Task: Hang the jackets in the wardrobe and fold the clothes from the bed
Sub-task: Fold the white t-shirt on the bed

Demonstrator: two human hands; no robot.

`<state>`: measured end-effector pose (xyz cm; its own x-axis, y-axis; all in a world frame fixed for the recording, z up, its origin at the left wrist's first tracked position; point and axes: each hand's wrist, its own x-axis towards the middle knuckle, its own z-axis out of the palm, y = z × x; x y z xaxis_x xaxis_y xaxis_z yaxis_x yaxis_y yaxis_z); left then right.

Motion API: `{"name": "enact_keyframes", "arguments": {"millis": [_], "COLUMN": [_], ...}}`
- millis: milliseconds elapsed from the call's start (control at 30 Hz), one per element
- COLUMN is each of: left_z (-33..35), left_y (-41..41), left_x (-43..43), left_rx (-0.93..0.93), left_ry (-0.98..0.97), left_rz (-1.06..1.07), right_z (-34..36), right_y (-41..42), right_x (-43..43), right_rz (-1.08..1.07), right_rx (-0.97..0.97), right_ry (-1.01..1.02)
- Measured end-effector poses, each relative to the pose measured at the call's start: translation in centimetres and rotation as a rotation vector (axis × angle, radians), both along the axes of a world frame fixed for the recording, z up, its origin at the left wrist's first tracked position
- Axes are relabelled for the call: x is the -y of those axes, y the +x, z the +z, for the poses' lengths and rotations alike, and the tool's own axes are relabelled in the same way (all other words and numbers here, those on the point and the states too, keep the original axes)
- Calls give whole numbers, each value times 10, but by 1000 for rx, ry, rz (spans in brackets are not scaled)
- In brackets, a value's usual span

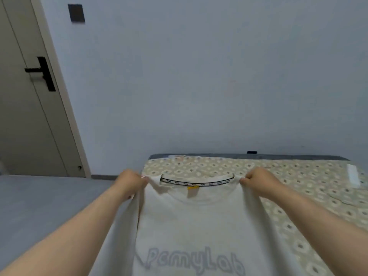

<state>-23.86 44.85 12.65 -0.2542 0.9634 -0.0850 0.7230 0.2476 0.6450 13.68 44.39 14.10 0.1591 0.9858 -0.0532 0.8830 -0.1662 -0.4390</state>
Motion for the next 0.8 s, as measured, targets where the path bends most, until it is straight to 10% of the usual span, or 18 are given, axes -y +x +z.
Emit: {"name": "enact_keyframes", "arguments": {"millis": [167,333,633,800], "left_z": [-144,-219,-205,-247], "left_y": [12,11,-15,0], "left_x": [-22,-65,-243,-238], "left_rx": [814,866,303,-144], "left_ry": [-273,-58,261,-44], "left_rz": [242,459,93,-256], "right_z": [-158,-238,-203,-237], "right_y": [-25,-57,-82,-102], "right_x": [-14,-53,-241,-257], "right_rz": [-495,-547,-391,40], "right_rx": [-829,-720,-510,-102], "right_ry": [-257,-49,247,-17]}}
